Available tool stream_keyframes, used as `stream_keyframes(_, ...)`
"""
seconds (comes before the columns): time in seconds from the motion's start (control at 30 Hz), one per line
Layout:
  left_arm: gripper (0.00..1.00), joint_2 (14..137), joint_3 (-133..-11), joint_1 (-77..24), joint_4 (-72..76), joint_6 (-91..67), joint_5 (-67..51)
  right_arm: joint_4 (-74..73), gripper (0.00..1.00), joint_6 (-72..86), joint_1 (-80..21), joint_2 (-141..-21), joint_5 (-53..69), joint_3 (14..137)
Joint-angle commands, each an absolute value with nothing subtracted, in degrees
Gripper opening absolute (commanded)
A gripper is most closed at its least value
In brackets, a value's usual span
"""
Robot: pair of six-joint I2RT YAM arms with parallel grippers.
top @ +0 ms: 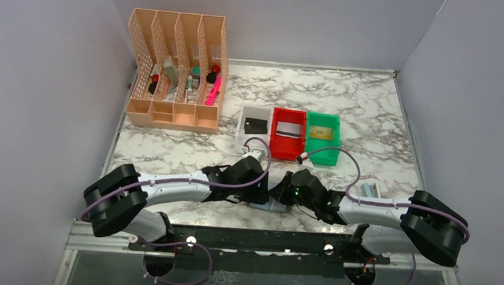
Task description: Take the credit cards out of the card holder
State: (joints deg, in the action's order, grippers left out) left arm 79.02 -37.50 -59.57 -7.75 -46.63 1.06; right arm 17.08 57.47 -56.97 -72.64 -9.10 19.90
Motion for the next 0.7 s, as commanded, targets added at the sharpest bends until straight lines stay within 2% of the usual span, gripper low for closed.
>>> stream_keyframes(0.0,0.63,78.45,-38.68,-59.33,-5.04,-47.32,-1.05,17.68,0.01,58.27,-56.59,-73.41,-8.25,19.23)
stream_keyframes(0.4,0.59,76.31,-37.94,-59.33,-1.75,-47.52,-2.78,17.15,0.03,59.17,-56.41,-73.61,-8.13,19.14)
stream_keyframes(0.53,0.57,76.77,-37.65,-59.32,0.03,-47.68,-4.0,14.85,0.13,59.33,-56.36,-72.35,-8.16,19.73)
stream_keyframes(0.67,0.57,76.9,-37.96,-59.33,0.31,-47.55,-4.25,11.33,0.28,59.41,-56.33,-69.45,-9.47,20.47)
